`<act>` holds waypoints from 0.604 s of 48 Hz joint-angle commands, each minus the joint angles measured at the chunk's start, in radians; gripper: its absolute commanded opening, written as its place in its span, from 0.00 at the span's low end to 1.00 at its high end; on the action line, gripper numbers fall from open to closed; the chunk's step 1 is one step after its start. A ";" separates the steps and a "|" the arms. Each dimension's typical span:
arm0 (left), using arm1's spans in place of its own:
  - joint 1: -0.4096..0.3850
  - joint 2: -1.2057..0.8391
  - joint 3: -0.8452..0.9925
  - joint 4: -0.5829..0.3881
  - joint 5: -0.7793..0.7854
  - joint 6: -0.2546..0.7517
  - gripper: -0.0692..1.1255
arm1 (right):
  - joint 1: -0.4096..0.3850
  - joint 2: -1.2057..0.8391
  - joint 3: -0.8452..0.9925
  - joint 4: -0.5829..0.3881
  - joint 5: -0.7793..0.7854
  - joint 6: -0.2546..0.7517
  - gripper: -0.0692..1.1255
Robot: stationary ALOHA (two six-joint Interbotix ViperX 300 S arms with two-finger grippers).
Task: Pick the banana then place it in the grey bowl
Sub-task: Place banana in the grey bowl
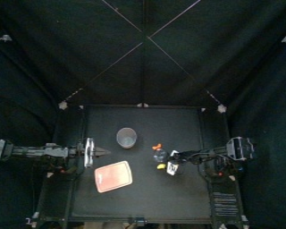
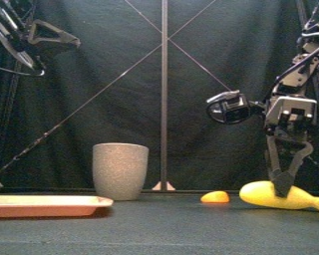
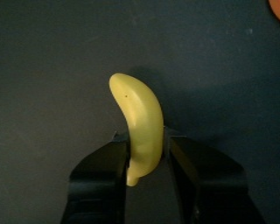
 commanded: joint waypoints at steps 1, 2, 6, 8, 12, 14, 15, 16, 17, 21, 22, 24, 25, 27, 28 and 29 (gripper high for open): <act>0.002 0.005 -0.014 0.000 -0.009 0.002 0.06 | -0.020 -0.021 -0.041 -0.018 -0.011 -0.003 0.43; 0.002 0.005 -0.014 0.000 -0.009 0.002 0.06 | -0.023 -0.023 -0.049 -0.025 -0.017 -0.003 0.42; 0.003 0.005 -0.015 0.002 -0.009 0.002 0.06 | -0.041 -0.034 -0.084 -0.057 -0.066 -0.003 0.42; 0.003 0.005 -0.015 0.002 -0.009 0.002 0.06 | -0.057 -0.040 -0.106 -0.077 -0.107 -0.003 0.42; 0.003 0.005 -0.017 0.003 -0.009 0.002 0.06 | -0.092 -0.051 -0.160 -0.117 -0.213 -0.003 0.42; 0.003 0.005 -0.018 0.002 -0.009 0.003 0.06 | -0.114 -0.052 -0.190 -0.137 -0.267 -0.003 0.42; 0.003 0.005 -0.018 0.003 -0.009 0.003 0.06 | -0.126 -0.052 -0.204 -0.146 -0.295 -0.003 0.42; 0.003 0.005 -0.018 0.003 -0.009 0.003 0.06 | -0.144 -0.052 -0.225 -0.158 -0.337 -0.003 0.42; 0.005 0.005 -0.020 0.003 -0.009 0.003 0.06 | -0.155 -0.051 -0.241 -0.167 -0.368 -0.003 0.42; 0.005 0.005 -0.020 0.003 -0.009 0.003 0.06 | -0.201 -0.028 -0.288 -0.178 -0.468 -0.003 0.42; 0.005 0.005 -0.020 0.005 -0.009 0.003 0.06 | -0.212 -0.018 -0.299 -0.179 -0.488 -0.003 0.42; 0.006 0.005 -0.020 0.003 -0.009 0.003 0.06 | -0.232 0.002 -0.324 -0.178 -0.526 0.000 0.42; 0.006 0.005 -0.020 0.005 -0.009 0.003 0.06 | -0.241 0.012 -0.334 -0.176 -0.543 0.000 0.42; 0.008 0.005 -0.018 0.006 -0.009 0.005 0.06 | -0.253 0.038 -0.356 -0.172 -0.569 0.000 0.42; 0.011 0.005 -0.018 0.006 -0.009 0.005 0.06 | -0.258 0.049 -0.371 -0.170 -0.580 0.000 0.42; 0.011 0.005 -0.018 0.008 -0.009 0.006 0.06 | -0.261 0.064 -0.383 -0.169 -0.589 0.000 0.42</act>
